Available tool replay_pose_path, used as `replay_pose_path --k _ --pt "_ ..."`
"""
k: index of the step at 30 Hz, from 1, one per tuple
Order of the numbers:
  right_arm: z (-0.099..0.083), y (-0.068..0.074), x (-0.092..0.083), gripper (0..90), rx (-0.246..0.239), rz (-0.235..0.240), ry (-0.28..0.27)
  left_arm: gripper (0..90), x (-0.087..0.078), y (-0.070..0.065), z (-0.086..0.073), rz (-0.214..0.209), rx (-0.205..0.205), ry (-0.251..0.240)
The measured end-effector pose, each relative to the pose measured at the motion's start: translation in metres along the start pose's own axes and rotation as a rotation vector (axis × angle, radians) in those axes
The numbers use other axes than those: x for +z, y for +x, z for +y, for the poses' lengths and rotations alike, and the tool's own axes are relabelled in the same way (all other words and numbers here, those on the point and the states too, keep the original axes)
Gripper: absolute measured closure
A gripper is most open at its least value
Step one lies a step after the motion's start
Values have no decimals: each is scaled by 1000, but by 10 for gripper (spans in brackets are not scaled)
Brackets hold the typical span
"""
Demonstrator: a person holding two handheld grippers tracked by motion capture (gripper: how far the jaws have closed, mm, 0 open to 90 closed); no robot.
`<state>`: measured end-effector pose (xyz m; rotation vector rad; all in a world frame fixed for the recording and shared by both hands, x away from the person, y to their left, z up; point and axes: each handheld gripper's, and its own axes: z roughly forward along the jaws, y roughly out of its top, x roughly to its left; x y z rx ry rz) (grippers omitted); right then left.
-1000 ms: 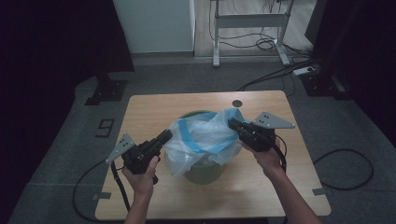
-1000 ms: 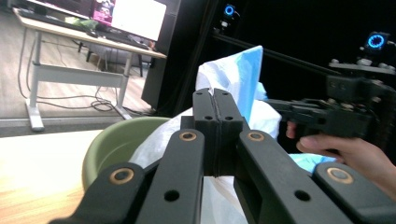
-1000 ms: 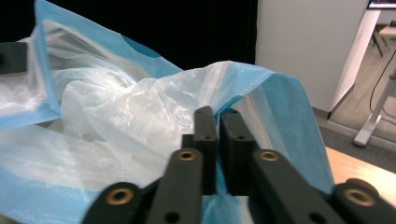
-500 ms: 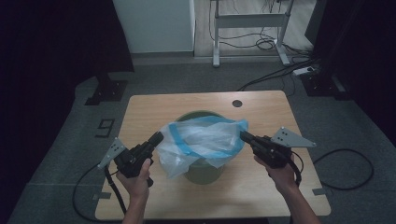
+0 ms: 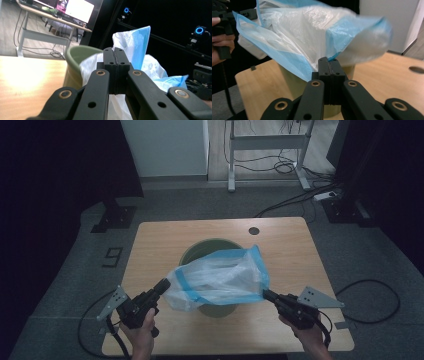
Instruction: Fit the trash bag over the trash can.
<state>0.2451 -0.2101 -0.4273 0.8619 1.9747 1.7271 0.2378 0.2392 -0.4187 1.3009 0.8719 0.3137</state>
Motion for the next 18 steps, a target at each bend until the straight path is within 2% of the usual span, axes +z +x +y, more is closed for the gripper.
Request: replay_pose_path --k 4,11,18 --pt "-13 2 -3 892 20 7 8 897 -4 2 -12 12 3 42" --pt "-33 -1 9 891 30 -12 72 897 -5 8 -24 38 -9 79" --pt "-37 -8 15 892 31 -45 89 896 -1 13 -30 43 -1 93"
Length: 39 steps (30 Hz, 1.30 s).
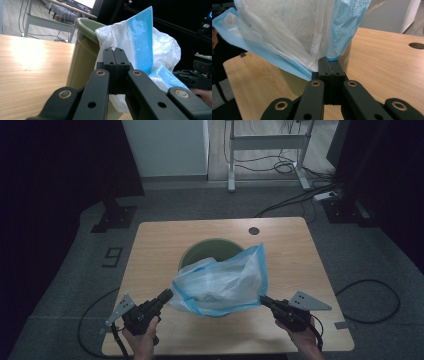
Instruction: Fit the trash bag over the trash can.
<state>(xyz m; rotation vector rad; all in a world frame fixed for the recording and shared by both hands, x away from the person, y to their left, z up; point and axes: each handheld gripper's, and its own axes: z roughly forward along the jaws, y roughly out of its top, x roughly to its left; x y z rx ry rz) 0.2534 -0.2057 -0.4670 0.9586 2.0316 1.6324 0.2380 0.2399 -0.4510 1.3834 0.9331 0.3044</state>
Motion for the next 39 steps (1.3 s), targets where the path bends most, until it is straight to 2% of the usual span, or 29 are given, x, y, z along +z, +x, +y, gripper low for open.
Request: replay_pose_path --k 3,8,10,13,18,21,26,31,36,38,39 --pt "-1 1 2 891 -7 -14 6 885 1 1 -3 0 -6 9" --pt "-3 1 4 890 -12 -35 14 843 -2 0 -3 -29 -7 28" --pt "-3 1 3 890 -9 -42 10 759 -4 0 1 -55 -3 29" --pt "0 1 0 890 -24 -61 -3 568 -10 -5 12 -65 26 9" --pt "3 0 -2 889 -38 -71 -5 455 -12 -18 35 -70 89 7" --pt "3 1 -2 889 -40 -72 -6 433 -9 -24 47 -69 115 10" --pt "2 3 0 887 -52 -79 0 395 1 -34 64 -82 138 24" --pt "1 2 0 881 -52 -80 -4 339 20 -47 79 -88 163 90" --pt "0 3 0 875 -55 -84 -5 354 44 -57 83 -52 211 157" --pt "-1 4 -1 866 -57 -83 -5 399 52 -59 81 -18 221 201" --pt "-1 4 -1 859 -58 -84 -5 464 57 -59 80 -1 227 229"
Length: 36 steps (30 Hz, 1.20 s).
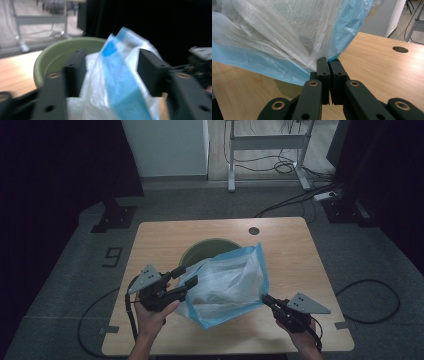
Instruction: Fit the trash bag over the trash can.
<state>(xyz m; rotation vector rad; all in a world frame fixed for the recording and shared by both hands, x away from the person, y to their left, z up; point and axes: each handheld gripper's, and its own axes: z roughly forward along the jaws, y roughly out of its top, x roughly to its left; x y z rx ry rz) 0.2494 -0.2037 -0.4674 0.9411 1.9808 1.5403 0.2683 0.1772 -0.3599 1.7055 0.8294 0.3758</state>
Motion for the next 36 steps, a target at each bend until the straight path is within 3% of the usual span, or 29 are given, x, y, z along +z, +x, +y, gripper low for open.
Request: replay_pose_path --k 1,4,8,15,22,25,29,33,36 --pt "0 0 -1 845 -2 1 0 573 3 0 0 3 0 13" --pt "0 0 -3 788 -8 4 -5 750 8 4 -3 -4 -15 34" --pt "7 -2 -11 563 0 0 -41 871 7 8 -6 9 -24 10" --pt "36 -10 -19 416 16 -1 -96 896 0 8 -7 39 -14 -45" --pt "61 -25 5 362 72 54 -71 897 -5 11 -6 58 -18 -83" --pt "60 -29 14 359 131 77 -65 898 -6 13 -8 62 -24 -95" --pt "54 -29 20 367 158 82 -62 897 -8 16 -10 53 -40 -112" --pt "54 -26 23 507 148 115 -73 898 -10 18 -10 50 -53 -127" --pt "57 -21 24 693 113 125 -87 897 -12 20 -10 55 -57 -139"
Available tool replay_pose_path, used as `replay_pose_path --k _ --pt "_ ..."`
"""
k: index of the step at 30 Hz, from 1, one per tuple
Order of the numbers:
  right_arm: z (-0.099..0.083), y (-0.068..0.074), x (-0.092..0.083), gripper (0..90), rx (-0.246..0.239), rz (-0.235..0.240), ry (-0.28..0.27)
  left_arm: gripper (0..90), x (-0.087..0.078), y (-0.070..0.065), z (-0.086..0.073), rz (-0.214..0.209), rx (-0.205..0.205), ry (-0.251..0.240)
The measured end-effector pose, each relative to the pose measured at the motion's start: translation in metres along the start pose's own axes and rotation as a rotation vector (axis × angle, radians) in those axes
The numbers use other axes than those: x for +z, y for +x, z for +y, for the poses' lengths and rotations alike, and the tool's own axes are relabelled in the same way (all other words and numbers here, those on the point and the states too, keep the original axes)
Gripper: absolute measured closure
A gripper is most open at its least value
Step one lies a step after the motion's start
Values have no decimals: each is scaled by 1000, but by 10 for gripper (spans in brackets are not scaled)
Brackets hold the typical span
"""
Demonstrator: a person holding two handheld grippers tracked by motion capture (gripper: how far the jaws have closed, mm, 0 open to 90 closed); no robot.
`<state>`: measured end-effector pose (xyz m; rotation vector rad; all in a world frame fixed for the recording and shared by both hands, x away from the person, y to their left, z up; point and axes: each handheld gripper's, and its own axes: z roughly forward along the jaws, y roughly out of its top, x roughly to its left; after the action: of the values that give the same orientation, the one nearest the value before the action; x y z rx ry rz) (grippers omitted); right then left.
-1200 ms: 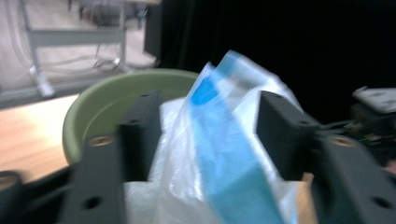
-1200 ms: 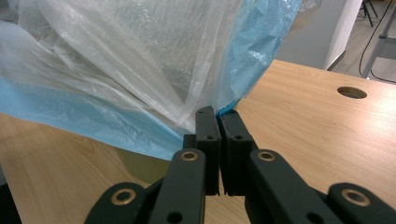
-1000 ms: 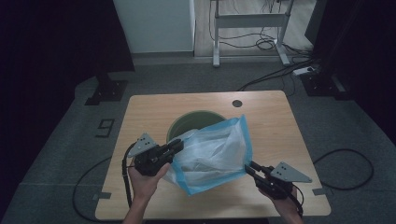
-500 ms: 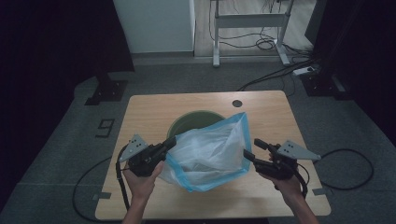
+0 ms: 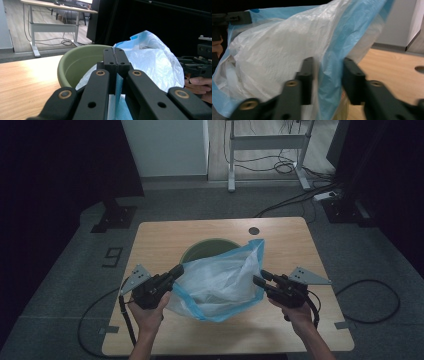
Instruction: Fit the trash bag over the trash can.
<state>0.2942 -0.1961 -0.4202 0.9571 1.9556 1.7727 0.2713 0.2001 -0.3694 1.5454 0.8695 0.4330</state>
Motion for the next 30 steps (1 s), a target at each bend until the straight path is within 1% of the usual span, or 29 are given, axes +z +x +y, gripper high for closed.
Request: replay_pose_path --k 1,4,6,10,16,19,20,22,27,30 --pt "1 1 0 747 -14 -3 -3 898 0 1 0 2 -2 -3" --pt "5 4 1 852 -44 -12 -8 898 -1 4 1 10 -12 -15" --pt "7 4 2 877 -53 -27 -11 898 -2 7 1 19 -17 -24" --pt "11 2 1 879 -59 -54 -17 898 -4 17 0 48 -33 -42" --pt "17 -6 -1 875 -38 -100 -32 898 -6 36 -1 87 -68 -55" --pt "20 -9 0 874 -32 -119 -28 898 -6 45 -1 103 -83 -59" --pt "21 -11 1 871 -23 -125 -27 898 -5 47 -1 106 -85 -57" --pt "24 -15 4 871 -14 -134 -26 898 -4 54 -2 112 -103 -55" --pt "30 -24 14 867 8 -156 -6 898 1 69 -6 127 -137 -38" --pt "32 -29 20 867 20 -174 5 898 4 73 -10 131 -143 -28"
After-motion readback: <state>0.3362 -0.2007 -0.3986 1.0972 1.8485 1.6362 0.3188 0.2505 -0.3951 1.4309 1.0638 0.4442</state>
